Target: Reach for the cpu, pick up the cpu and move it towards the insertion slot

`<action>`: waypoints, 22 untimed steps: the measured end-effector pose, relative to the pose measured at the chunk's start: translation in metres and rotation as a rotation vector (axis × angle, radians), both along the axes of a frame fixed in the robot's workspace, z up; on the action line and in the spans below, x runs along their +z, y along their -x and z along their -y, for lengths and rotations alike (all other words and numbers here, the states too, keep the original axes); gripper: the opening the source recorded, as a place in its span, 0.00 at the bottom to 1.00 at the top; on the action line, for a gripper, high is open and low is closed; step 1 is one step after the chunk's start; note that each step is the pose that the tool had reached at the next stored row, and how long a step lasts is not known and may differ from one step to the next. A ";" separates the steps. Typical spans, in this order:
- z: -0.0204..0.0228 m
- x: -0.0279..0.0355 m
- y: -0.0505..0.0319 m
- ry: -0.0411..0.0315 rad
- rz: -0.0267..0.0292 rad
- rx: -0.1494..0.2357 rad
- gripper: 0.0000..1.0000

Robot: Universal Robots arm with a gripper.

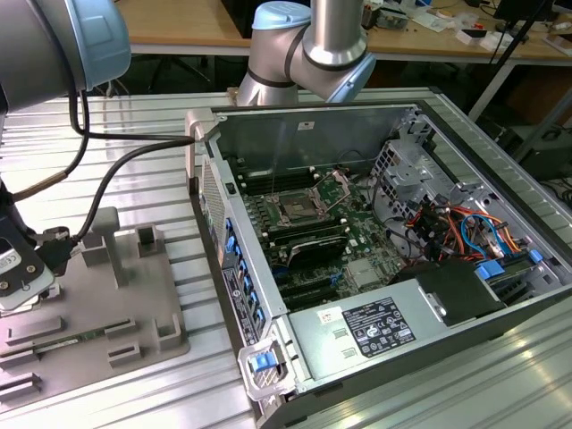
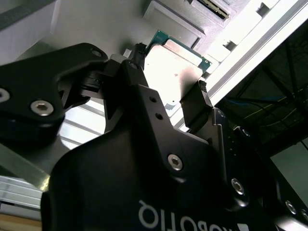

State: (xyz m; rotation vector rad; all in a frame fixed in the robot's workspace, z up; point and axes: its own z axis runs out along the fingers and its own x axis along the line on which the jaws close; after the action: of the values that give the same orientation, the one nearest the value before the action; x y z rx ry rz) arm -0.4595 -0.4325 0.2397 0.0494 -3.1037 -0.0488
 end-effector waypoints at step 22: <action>0.0000 0.0128 0.0000 0.0000 -0.0001 0.000 0.55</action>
State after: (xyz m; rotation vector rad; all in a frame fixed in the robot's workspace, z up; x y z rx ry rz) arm -0.4595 -0.4325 0.2526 0.0495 -3.1036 -0.0488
